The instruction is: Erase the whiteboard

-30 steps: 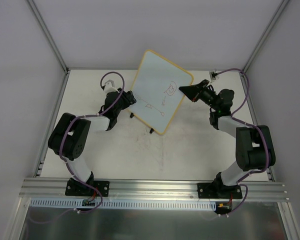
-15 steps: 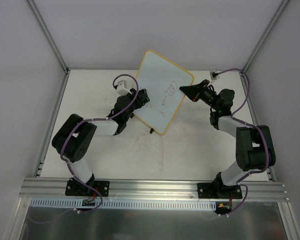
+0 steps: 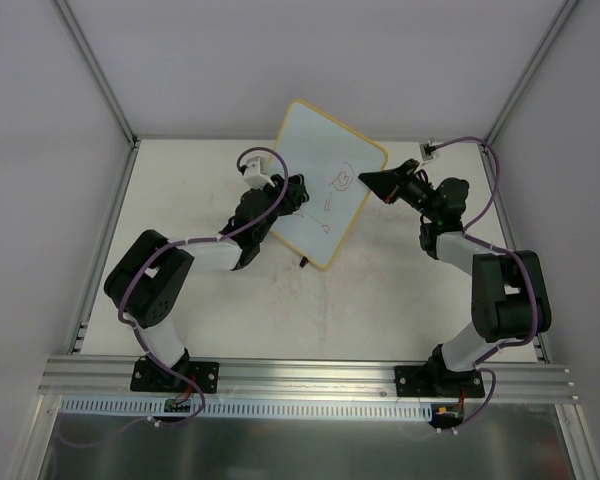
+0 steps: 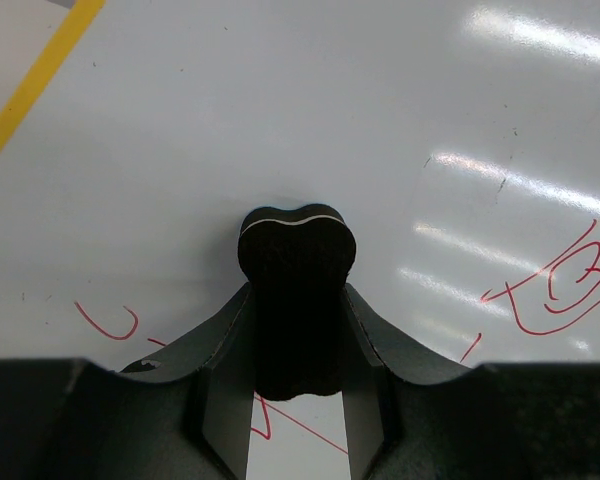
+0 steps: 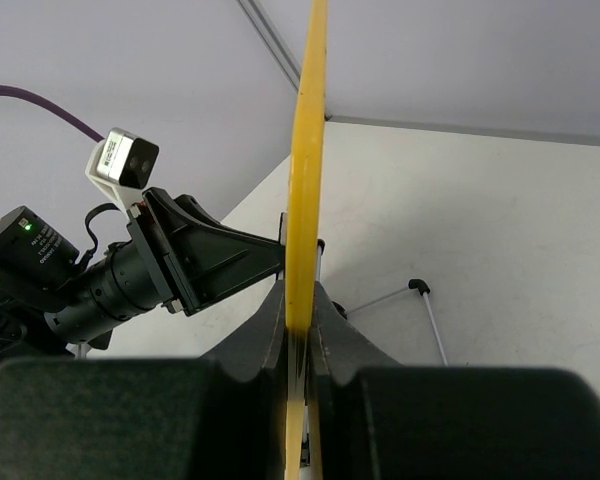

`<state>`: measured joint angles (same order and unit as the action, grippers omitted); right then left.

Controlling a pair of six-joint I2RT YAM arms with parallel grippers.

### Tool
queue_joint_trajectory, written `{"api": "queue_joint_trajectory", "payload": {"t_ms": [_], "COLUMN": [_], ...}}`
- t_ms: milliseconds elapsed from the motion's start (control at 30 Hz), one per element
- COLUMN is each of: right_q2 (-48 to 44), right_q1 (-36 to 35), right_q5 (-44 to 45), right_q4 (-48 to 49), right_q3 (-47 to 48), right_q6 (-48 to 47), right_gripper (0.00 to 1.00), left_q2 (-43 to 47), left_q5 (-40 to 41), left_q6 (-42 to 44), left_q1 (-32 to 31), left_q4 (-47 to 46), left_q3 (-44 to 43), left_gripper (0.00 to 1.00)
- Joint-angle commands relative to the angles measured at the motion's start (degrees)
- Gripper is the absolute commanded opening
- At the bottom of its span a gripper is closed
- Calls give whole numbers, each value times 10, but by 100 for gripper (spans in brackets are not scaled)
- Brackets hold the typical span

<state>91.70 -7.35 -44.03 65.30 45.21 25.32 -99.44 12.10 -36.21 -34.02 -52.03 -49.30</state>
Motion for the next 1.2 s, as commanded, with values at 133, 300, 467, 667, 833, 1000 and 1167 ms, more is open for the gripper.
{"api": "queue_joint_trajectory", "payload": {"t_ms": [133,300,467,667,833,1000,1167], "right_q2": [2,1,1,1,1,2,1], "right_q1": [-6,-6,-6,-6,-6,-6,-6], "right_q5": [-60,-60,-59,-60,-59,-58,-58], "right_q4": [38,38,38,38,38,38,37], "right_q3": [7,6,7,7,6,7,7], "right_q6": [-28,-28,-28,-27,-28,-27,-28], "right_gripper": [0,0,0,0,0,0,0], "left_q2": [-2,-38,-47,-47,-40,-41,-41], "left_q5": [10,6,21,58,72,36,29], "left_q6": [-25,-73,-91,-92,-85,-71,-64], "left_q1": [33,65,77,77,76,73,51], "left_q4": [-54,-90,-107,-112,-96,-98,-99], "left_q3": [35,66,93,113,112,92,73], "left_gripper": [0,0,0,0,0,0,0]}}
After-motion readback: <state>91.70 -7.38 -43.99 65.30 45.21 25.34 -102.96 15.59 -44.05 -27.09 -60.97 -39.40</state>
